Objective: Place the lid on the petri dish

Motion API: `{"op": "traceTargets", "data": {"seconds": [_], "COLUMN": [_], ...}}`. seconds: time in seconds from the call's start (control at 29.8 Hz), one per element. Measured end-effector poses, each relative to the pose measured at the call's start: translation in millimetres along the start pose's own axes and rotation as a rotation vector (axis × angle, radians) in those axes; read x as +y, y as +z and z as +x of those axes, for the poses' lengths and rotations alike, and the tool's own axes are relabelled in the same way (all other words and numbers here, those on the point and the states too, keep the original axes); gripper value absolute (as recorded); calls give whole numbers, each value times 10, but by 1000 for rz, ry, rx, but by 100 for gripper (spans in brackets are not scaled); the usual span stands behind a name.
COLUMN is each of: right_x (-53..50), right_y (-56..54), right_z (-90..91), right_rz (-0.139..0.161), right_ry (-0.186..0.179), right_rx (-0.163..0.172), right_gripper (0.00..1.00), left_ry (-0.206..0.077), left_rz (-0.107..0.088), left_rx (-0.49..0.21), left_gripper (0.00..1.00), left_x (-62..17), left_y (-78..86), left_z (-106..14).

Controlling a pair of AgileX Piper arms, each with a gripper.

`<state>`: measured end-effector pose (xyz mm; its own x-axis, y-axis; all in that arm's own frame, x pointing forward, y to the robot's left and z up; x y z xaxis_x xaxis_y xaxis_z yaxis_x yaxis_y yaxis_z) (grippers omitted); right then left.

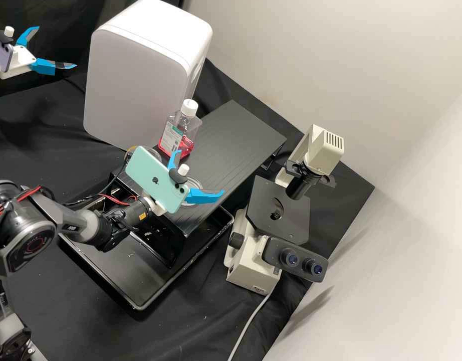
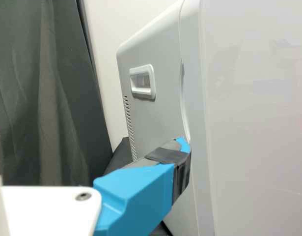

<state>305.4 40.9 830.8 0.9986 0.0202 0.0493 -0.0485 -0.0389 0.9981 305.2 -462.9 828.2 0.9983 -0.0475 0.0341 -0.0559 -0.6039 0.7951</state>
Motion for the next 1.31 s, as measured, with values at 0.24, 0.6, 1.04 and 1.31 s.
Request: {"op": "traceTargets", "data": {"seconds": [0.24, 0.6, 1.04, 1.31], "right_x": [0, 0, 0, 0], "right_y": [0, 0, 0, 0], "right_z": [0, 0, 0, 0], "right_rz": [0, 0, 0, 0], "right_ry": [0, 0, 0, 0], "right_rx": [0, 0, 0, 0], "right_gripper": [100, 100, 100, 100], "left_ry": [0, -5, 39, -39], "left_rz": [0, -6, 90, 109], "left_rx": [0, -62, -383, -525], "left_gripper": [100, 100, 100, 100], "left_x": [0, -16, -184, -359], "left_y": [0, 204, 567, 774], "left_z": [0, -15, -456, -681]}}
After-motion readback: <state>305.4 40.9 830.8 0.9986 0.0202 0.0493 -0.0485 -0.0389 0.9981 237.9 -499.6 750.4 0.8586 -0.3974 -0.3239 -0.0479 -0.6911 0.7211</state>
